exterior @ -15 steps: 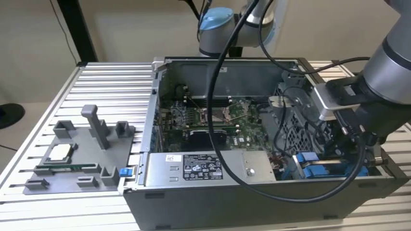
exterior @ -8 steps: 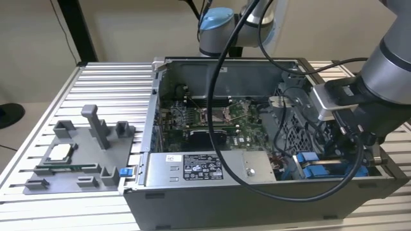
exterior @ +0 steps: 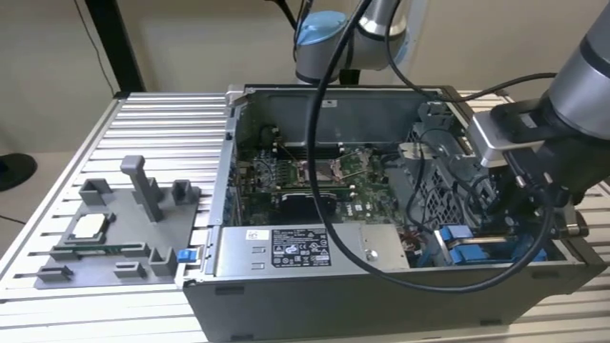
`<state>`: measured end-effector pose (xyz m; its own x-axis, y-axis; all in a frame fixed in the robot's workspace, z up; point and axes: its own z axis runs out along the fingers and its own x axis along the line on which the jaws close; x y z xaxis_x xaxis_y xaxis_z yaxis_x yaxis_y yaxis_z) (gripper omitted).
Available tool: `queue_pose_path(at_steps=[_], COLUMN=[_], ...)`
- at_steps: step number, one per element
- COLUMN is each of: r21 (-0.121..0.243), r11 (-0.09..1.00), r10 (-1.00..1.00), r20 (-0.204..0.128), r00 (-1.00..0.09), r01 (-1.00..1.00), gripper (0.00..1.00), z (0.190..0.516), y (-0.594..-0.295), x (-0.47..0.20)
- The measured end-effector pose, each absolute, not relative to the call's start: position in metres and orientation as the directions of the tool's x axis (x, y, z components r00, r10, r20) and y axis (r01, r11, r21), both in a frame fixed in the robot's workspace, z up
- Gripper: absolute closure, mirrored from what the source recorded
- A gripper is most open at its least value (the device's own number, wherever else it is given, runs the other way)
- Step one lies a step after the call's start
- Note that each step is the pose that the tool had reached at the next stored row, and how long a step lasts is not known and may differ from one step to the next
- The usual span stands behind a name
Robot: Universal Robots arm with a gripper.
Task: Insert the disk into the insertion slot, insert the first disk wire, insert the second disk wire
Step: 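Insert the second disk wire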
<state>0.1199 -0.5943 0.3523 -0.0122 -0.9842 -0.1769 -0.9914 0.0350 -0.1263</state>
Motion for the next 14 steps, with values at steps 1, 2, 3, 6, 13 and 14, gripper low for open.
queue_pose_path(at_steps=[1, 2, 3, 6, 13, 14], r21=[-0.126, -0.126, -0.126, -0.126, -0.126, -0.126], r11=[0.035, 0.035, 0.035, 0.035, 0.035, 0.035], r10=[-0.984, -0.984, -0.984, -0.984, -0.984, -0.984], r20=[-0.176, -0.177, -0.176, -0.176, -0.176, -0.176], r00=[-0.012, -0.012, -0.012, -0.012, -0.012, -0.012], r01=[-0.991, -0.991, -0.991, -0.991, -0.991, -0.991], gripper=[0.00, 0.00, 0.00, 0.00, 0.00, 0.00], z=[0.357, 0.362, 0.366, 0.380, 0.403, 0.403], y=[-0.594, -0.594, -0.594, -0.594, -0.594, -0.594], x=[0.120, 0.120, 0.120, 0.120, 0.120, 0.120])
